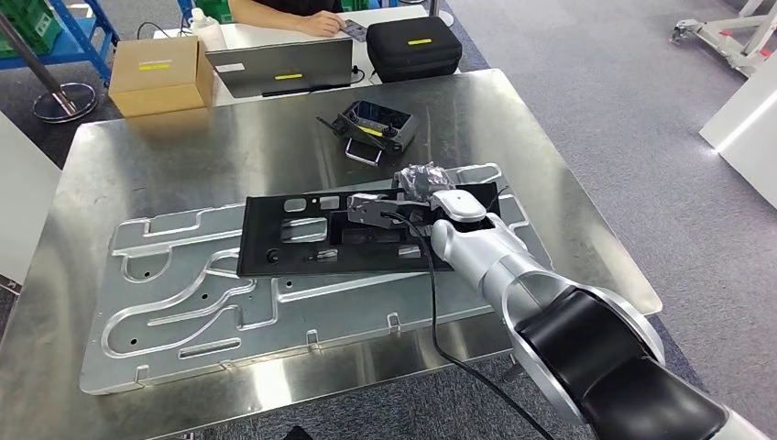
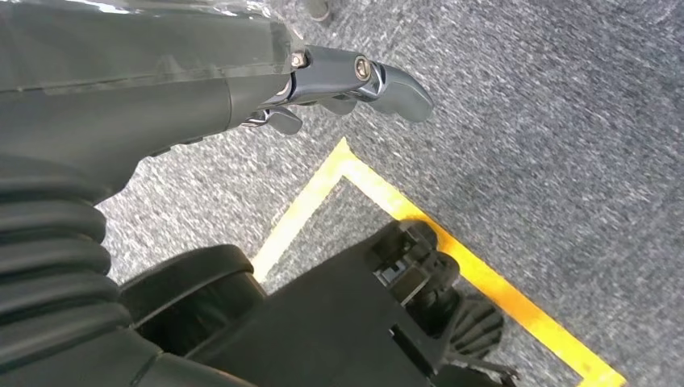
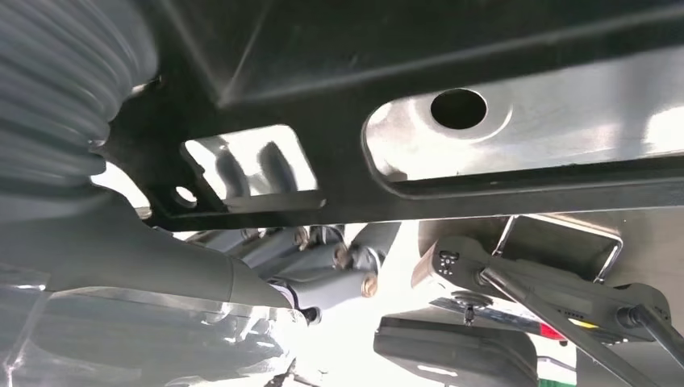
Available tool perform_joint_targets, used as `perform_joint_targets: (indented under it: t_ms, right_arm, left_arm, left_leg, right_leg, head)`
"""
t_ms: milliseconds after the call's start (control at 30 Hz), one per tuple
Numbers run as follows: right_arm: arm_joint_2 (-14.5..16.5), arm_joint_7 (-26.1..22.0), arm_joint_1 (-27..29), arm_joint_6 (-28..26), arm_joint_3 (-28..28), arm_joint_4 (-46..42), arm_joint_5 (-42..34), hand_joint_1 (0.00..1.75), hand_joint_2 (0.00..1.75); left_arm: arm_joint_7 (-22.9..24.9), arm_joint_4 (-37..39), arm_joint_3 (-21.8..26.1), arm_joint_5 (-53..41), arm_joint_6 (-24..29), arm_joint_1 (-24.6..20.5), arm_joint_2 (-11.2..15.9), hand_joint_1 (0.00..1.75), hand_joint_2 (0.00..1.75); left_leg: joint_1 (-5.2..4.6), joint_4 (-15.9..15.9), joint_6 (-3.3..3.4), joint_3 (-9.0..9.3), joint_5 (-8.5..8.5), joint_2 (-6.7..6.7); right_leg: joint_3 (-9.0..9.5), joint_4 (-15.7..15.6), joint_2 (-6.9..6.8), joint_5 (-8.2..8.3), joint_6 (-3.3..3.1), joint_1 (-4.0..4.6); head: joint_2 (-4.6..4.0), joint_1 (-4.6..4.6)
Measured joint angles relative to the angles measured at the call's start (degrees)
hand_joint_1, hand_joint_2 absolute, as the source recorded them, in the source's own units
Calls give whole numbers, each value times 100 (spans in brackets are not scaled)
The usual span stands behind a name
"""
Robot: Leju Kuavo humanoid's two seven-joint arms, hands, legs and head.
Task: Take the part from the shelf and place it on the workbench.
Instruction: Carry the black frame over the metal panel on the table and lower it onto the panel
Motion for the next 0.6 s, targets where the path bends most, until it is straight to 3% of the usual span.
perform_joint_targets:
  t_ms: [133,267,433,567,600]
  right_arm:
    - [-9,-8,8,4,-1,1,13,0,175]
    - [-25,-8,9,2,-1,0,18,0,175]
    - [-40,-10,9,2,1,1,19,0,175]
    - [-53,-10,9,3,0,0,28,0,0]
    - [-57,-13,9,4,0,0,32,0,0]
  left_arm:
    - [-16,0,0,0,-18,13,0,0,175]
    - [-67,0,4,29,-37,16,0,0,0]
    - [-70,0,14,27,-36,13,0,0,0]
    - [-84,0,26,-1,39,7,0,0,0]
    - [-87,0,27,-10,61,5,0,0,0]
  left_leg:
    - [0,0,0,0,0,0]
    - [0,0,0,0,0,0]
    - [0,0,0,1,0,0]
    - [0,0,0,1,0,0]
    - [0,0,0,1,0,0]
  right_leg:
    - [0,0,0,0,0,0]
    - [1,-1,0,0,0,-1]
    - [1,-1,0,0,0,0]
    - [1,-1,0,0,0,0]
    - [1,-1,0,0,0,0]
  head:
    - [0,0]
    - [0,0]
    - [0,0]
    - [0,0]
    - [0,0]
